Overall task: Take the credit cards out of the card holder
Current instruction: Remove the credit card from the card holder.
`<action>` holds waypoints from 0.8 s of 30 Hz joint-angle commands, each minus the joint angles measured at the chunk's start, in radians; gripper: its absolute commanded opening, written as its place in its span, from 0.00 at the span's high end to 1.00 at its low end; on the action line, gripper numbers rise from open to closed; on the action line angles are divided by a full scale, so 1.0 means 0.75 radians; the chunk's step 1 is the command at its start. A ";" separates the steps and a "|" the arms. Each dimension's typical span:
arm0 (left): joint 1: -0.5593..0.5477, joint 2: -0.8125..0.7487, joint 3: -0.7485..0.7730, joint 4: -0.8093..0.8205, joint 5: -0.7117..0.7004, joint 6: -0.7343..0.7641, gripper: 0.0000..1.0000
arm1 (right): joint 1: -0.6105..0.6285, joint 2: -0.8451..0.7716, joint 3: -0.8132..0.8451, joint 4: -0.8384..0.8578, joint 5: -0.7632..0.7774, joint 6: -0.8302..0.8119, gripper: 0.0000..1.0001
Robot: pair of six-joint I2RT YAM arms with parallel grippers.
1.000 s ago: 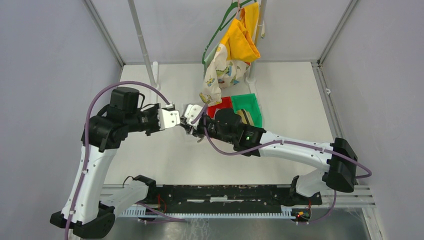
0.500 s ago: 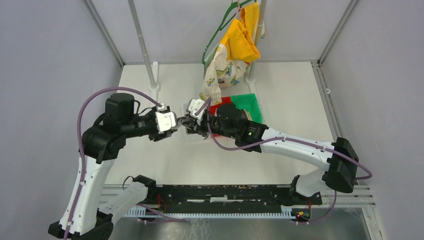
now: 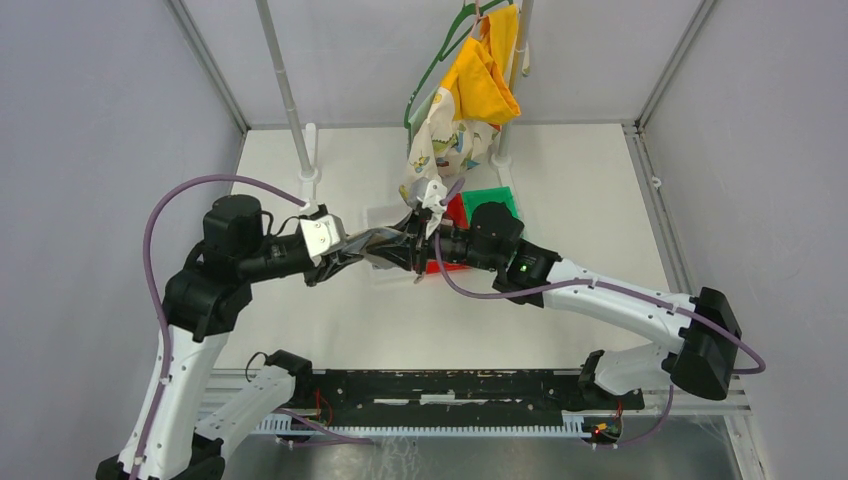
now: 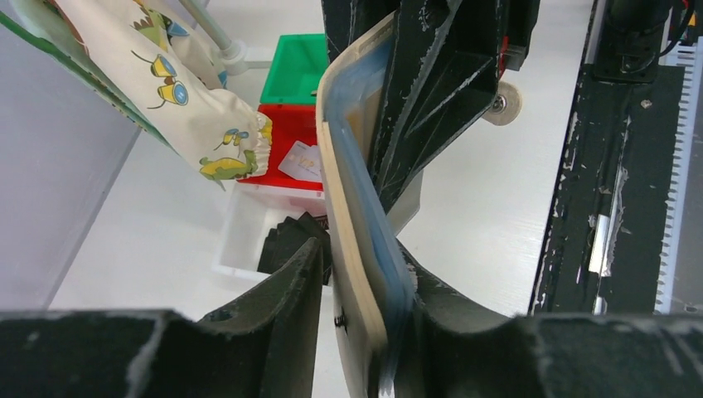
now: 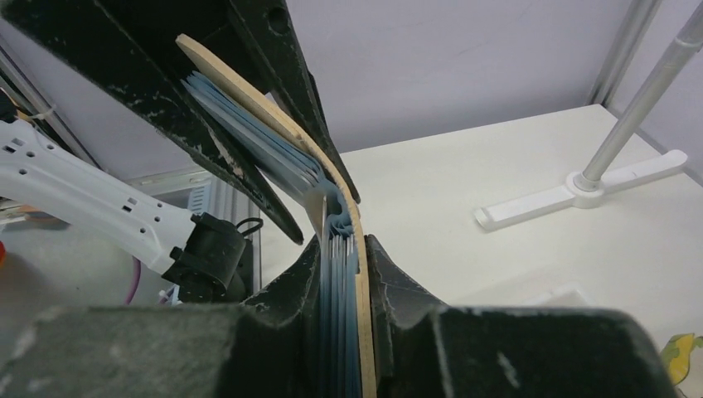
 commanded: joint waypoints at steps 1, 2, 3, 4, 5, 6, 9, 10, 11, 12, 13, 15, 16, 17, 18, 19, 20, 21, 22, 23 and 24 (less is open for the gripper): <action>-0.003 -0.022 0.035 0.071 0.016 -0.068 0.63 | -0.031 -0.080 -0.044 0.190 -0.104 0.107 1.00; -0.003 -0.017 0.047 0.051 0.047 -0.067 0.65 | -0.034 -0.087 -0.061 0.207 -0.109 0.121 1.00; -0.003 -0.005 0.063 0.026 0.074 -0.067 0.67 | -0.040 -0.095 -0.084 0.234 -0.109 0.136 1.00; -0.002 0.011 0.076 0.001 0.093 -0.071 0.69 | -0.045 -0.101 -0.103 0.262 -0.114 0.155 1.00; -0.003 0.031 0.094 -0.026 0.106 -0.084 0.72 | -0.056 -0.103 -0.122 0.287 -0.119 0.175 1.00; -0.003 0.059 0.117 -0.063 0.124 -0.084 0.76 | -0.065 -0.106 -0.135 0.318 -0.133 0.202 1.00; -0.003 0.103 0.158 -0.130 0.156 -0.087 0.83 | -0.090 -0.108 -0.175 0.428 -0.182 0.288 1.00; -0.001 0.102 0.161 -0.118 0.168 -0.104 0.84 | -0.093 -0.104 -0.178 0.464 -0.202 0.316 1.00; -0.001 0.098 0.160 -0.095 0.186 -0.133 0.85 | -0.092 -0.099 -0.173 0.489 -0.222 0.337 1.00; -0.002 0.092 0.161 -0.072 0.208 -0.159 0.87 | -0.093 -0.093 -0.170 0.506 -0.240 0.351 1.00; -0.002 0.089 0.164 -0.055 0.226 -0.182 0.88 | -0.094 -0.092 -0.173 0.529 -0.249 0.364 1.00; -0.003 0.096 0.192 -0.060 0.248 -0.211 0.92 | -0.095 -0.097 -0.194 0.579 -0.270 0.387 1.00; -0.002 0.108 0.214 -0.082 0.259 -0.208 0.94 | -0.096 -0.103 -0.208 0.599 -0.280 0.395 0.99; -0.002 0.117 0.235 -0.110 0.275 -0.203 0.95 | -0.099 -0.107 -0.218 0.613 -0.296 0.400 0.95; -0.003 0.131 0.255 -0.132 0.294 -0.202 0.97 | -0.102 -0.110 -0.224 0.631 -0.318 0.408 0.90; -0.003 0.143 0.270 -0.147 0.321 -0.211 0.98 | -0.109 -0.112 -0.231 0.647 -0.343 0.416 0.87; -0.003 0.154 0.281 -0.159 0.351 -0.236 0.98 | -0.114 -0.111 -0.233 0.667 -0.376 0.433 0.82; -0.002 0.166 0.293 -0.164 0.386 -0.269 0.98 | -0.130 -0.109 -0.231 0.682 -0.405 0.456 0.79; -0.002 0.178 0.299 -0.168 0.425 -0.305 0.98 | -0.141 -0.108 -0.230 0.694 -0.438 0.475 0.75; -0.002 0.190 0.303 -0.177 0.462 -0.337 0.98 | -0.159 -0.110 -0.228 0.700 -0.465 0.494 0.70; -0.003 0.204 0.307 -0.181 0.499 -0.379 0.98 | -0.178 -0.112 -0.226 0.707 -0.498 0.506 0.63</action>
